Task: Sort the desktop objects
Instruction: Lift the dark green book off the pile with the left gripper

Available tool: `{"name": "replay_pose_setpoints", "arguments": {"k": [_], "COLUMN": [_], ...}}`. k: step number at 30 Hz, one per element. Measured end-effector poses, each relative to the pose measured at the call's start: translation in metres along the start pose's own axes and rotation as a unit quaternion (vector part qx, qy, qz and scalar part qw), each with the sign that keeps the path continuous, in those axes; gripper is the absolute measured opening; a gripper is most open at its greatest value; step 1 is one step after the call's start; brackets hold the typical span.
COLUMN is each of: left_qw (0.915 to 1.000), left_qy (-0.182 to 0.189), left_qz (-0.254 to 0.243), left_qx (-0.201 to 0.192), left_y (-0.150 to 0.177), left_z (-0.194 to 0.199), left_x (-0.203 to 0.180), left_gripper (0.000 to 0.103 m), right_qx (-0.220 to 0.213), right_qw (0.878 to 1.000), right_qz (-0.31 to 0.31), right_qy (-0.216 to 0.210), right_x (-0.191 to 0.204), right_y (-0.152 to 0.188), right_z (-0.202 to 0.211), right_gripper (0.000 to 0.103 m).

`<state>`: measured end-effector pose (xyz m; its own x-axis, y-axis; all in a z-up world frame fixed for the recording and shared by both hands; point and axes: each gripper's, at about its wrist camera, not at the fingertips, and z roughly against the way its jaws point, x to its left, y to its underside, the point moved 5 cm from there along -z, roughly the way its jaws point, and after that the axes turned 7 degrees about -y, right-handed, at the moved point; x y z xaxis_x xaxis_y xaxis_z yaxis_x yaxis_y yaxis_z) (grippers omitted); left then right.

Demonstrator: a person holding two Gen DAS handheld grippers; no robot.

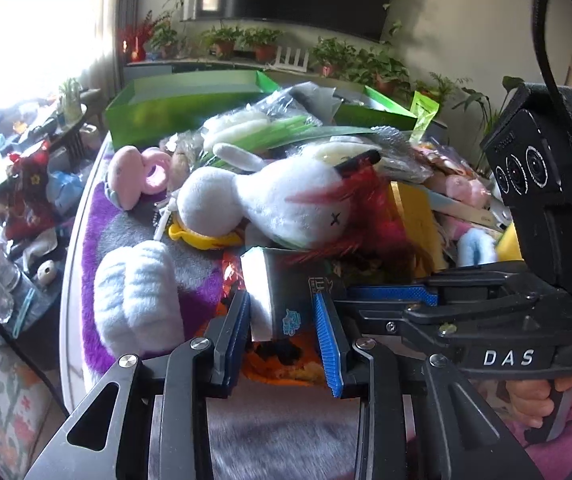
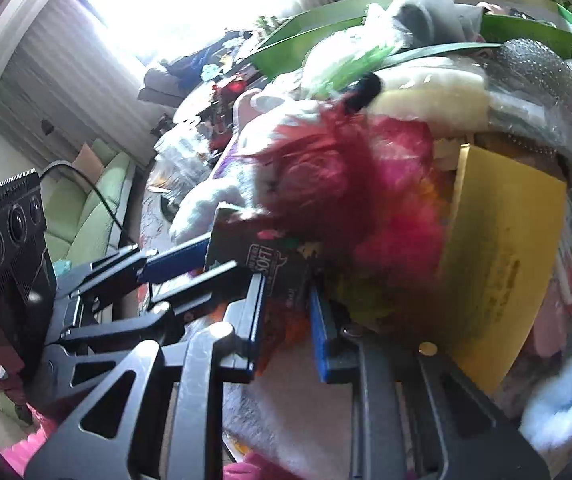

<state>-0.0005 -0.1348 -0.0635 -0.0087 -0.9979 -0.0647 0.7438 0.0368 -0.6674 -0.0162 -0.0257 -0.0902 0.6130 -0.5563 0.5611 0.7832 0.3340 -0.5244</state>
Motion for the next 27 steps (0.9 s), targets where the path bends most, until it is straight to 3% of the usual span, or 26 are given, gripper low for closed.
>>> {"name": "replay_pose_setpoints", "arguments": {"k": [11, 17, 27], "left_qw": [0.9991, 0.9981, 0.9986], "left_qy": [0.012, 0.003, -0.002], "left_qz": [0.033, 0.056, 0.05], "left_qx": [0.024, 0.025, 0.016], "left_y": [0.048, 0.052, 0.051], "left_z": [0.014, 0.017, 0.015], "left_x": [-0.005, 0.003, -0.002], "left_gripper": [0.033, 0.033, 0.033], "right_qx": [0.039, 0.033, 0.023], "right_qw": [0.998, 0.998, 0.996], "right_qz": [0.047, 0.046, 0.089], "right_qy": [0.005, -0.005, 0.005], "right_x": [0.014, 0.012, 0.017], "right_y": [0.038, 0.037, 0.036], "right_z": [0.0, -0.003, -0.002], "right_gripper": [0.023, 0.029, 0.024]}}
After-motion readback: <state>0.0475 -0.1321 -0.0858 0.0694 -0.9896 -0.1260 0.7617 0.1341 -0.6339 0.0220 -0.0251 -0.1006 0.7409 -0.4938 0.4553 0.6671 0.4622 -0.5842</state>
